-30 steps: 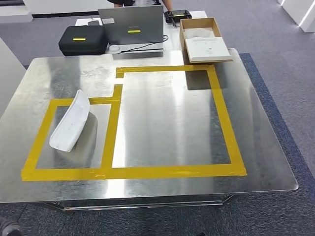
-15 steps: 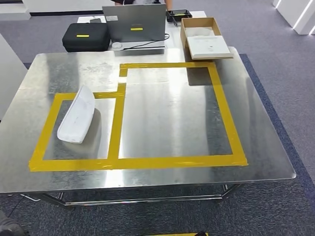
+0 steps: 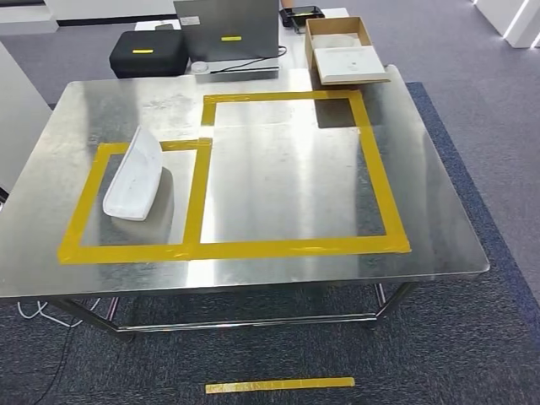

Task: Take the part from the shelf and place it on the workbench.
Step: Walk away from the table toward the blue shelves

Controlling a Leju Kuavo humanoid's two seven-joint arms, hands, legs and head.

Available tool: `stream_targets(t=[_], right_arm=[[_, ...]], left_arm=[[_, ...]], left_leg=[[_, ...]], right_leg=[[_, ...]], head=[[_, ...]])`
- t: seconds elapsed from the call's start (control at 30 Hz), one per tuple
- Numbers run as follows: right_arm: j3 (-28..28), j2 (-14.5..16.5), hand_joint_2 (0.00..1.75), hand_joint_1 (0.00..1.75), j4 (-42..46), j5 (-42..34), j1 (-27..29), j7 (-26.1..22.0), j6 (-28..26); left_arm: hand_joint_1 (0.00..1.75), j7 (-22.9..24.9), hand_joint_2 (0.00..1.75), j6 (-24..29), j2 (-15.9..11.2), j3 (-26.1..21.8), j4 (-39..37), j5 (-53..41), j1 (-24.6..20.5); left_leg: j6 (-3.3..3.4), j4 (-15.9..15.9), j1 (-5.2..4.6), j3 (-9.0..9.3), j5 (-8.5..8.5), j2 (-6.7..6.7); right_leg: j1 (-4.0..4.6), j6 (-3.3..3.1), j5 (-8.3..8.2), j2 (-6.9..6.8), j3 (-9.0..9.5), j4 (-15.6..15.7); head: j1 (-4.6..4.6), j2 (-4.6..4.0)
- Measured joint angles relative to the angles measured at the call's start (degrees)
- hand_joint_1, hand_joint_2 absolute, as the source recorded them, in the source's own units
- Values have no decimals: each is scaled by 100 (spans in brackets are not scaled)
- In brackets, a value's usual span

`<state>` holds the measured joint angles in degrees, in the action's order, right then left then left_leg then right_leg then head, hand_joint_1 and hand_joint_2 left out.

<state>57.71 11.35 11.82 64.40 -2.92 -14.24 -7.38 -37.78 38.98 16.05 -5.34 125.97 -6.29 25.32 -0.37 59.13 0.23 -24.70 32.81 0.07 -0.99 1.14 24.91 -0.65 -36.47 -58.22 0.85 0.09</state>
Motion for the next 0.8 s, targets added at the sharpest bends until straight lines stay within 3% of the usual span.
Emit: stream_targets(t=[0.07,0.13,0.17,0.2,0.23,0.27,0.3,0.33,0.37,0.4,0.43,0.47,0.53,0.57,0.63,0.67,0.7,0.8], right_arm=[[99,16,0,0,13,-55,-6,-53,3],[176,22,0,0,17,-67,3,-68,10],[209,25,0,0,19,-70,12,-73,13],[238,26,0,0,20,-72,21,-76,16],[259,26,0,0,22,-75,27,-79,17],[273,26,0,0,25,-77,27,-81,18],[289,26,0,0,28,-78,26,-82,19],[304,26,0,0,33,-78,22,-83,19],[318,25,0,0,38,-81,17,-84,19],[331,25,0,0,42,-88,13,-89,19],[345,25,0,0,46,-104,11,-94,25],[358,24,0,0,50,-122,7,-99,45],[385,26,0,0,55,-149,-9,-99,114],[396,29,0,0,57,-150,-16,-92,152],[417,44,87,0,56,-134,-11,-56,192],[424,53,131,0,56,-125,-2,-32,201],[433,58,175,0,55,-116,5,-8,203],[464,63,175,0,55,-87,8,30,202]], left_arm=[[0,46,0,-59,102,-204,-81,134,-51],[0,48,0,-87,185,-351,-150,182,-72],[0,49,0,-92,219,-404,-181,194,-86],[0,49,0,-96,253,-448,-212,203,-95],[0,49,0,-97,279,-482,-237,205,-104],[0,50,0,-98,298,-512,-264,206,-110],[0,49,0,-99,312,-538,-288,207,-114],[0,49,0,-99,322,-562,-310,207,-117],[0,54,0,-99,329,-583,-329,207,-121],[0,90,0,-99,334,-605,-344,206,-123],[0,177,0,-99,339,-638,-381,201,-125],[0,296,0,-94,342,-685,-445,193,-131],[0,555,0,-57,350,-848,-681,193,-147],[0,644,0,-26,355,-956,-838,205,-159],[0,771,0,15,364,-1219,-1252,205,-200],[0,826,0,5,366,-1354,-1483,186,-218],[0,868,0,-25,368,-1487,-1726,153,-239],[0,957,0,-260,363,-1912,-2574,-9,-368]], left_leg=[[45,-440,-28,231,62,-15],[116,-470,-34,134,-47,-6],[164,-478,-29,58,-119,5],[211,-489,-20,-32,-203,16],[245,-491,-17,-127,-287,28],[269,-484,-30,-231,-368,29],[281,-472,-43,-335,-447,32],[287,-450,-59,-451,-524,36],[291,-417,-73,-572,-595,41],[291,-378,-83,-694,-657,46],[286,-333,-91,-811,-718,48],[275,-289,-99,-901,-769,47],[234,-210,-115,-1013,-863,49],[207,-189,-119,-1044,-912,55],[145,-171,-111,-1092,-989,60],[105,-138,-102,-1117,-923,51],[64,-35,-89,-1148,-743,38],[-51,852,-36,-1287,91,21]], right_leg=[[1,76,-128,5,-14,42],[-10,149,-235,18,-33,98],[-13,175,-151,29,-74,67],[-12,194,63,41,-137,-62],[-13,203,395,51,-214,-316],[-7,208,740,52,-287,-667],[-3,210,987,53,-338,-1044],[4,206,1075,54,-342,-1370],[13,195,996,54,-280,-1551],[25,177,822,54,-134,-1551],[40,150,644,55,130,-1335],[60,118,566,58,487,-935],[93,59,705,65,1180,19],[109,34,813,69,1356,314],[112,-34,844,60,1365,480],[104,-78,794,48,1311,475],[94,-124,733,34,1252,477],[92,-187,554,12,1025,472]], head=[[5,0],[16,0],[17,0],[3,0],[-11,0],[-27,0],[-38,0],[-42,0],[-42,0],[-41,0],[-41,0],[-41,0],[-42,0],[-43,0],[-48,0],[-45,0],[-42,0],[-26,0]])
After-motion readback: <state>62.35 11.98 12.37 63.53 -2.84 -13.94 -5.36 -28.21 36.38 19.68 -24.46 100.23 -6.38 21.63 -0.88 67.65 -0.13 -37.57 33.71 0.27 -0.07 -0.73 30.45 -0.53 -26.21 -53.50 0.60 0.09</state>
